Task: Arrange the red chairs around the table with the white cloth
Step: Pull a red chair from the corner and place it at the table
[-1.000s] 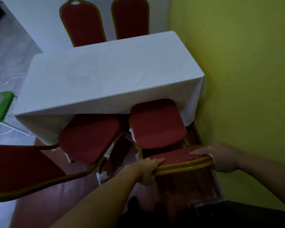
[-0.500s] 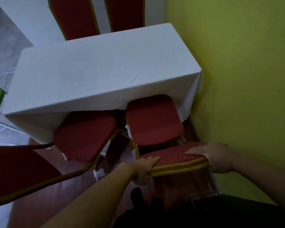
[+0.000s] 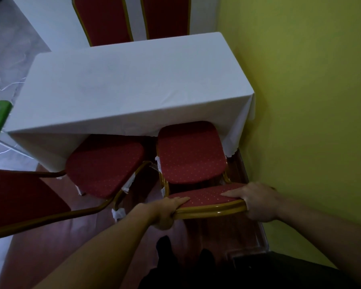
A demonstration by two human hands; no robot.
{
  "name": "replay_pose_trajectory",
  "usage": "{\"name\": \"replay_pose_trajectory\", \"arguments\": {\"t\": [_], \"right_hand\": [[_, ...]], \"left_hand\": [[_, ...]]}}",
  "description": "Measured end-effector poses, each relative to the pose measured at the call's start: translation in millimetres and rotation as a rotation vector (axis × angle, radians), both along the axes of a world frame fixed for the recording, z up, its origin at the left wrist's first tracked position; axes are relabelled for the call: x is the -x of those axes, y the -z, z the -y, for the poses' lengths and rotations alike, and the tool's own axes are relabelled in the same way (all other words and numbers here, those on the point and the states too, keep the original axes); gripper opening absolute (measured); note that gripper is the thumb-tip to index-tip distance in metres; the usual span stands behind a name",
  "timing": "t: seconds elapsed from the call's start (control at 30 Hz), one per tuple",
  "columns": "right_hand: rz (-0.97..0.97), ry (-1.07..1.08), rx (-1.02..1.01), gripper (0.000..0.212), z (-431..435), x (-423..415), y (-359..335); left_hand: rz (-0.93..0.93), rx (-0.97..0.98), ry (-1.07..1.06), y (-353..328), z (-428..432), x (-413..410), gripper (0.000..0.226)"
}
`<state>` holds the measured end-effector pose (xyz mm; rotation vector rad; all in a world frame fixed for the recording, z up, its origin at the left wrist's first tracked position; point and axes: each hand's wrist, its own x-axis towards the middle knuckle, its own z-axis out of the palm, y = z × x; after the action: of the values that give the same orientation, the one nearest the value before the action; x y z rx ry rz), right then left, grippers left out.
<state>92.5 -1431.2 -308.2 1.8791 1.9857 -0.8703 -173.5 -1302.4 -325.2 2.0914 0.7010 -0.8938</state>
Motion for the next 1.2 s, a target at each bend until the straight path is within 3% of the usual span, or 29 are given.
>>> {"name": "replay_pose_trajectory", "arguments": {"t": [0.3, 0.57, 0.93, 1.2], "right_hand": [[0.000, -0.036, 0.032, 0.075, -3, 18, 0], [-0.006, 0.025, -0.028, 0.070, -26, 25, 6], [0.008, 0.067, -0.040, 0.067, -28, 28, 7], [0.031, 0.076, -0.050, 0.068, -26, 31, 2]], "left_hand": [[-0.001, -0.004, -0.072, 0, 6, 19, 0.085], [-0.013, 0.004, -0.139, 13, -24, 31, 0.096], [0.080, -0.049, -0.132, 10, -24, 29, 0.082], [-0.006, -0.044, -0.034, 6, -30, 27, 0.092]]}}
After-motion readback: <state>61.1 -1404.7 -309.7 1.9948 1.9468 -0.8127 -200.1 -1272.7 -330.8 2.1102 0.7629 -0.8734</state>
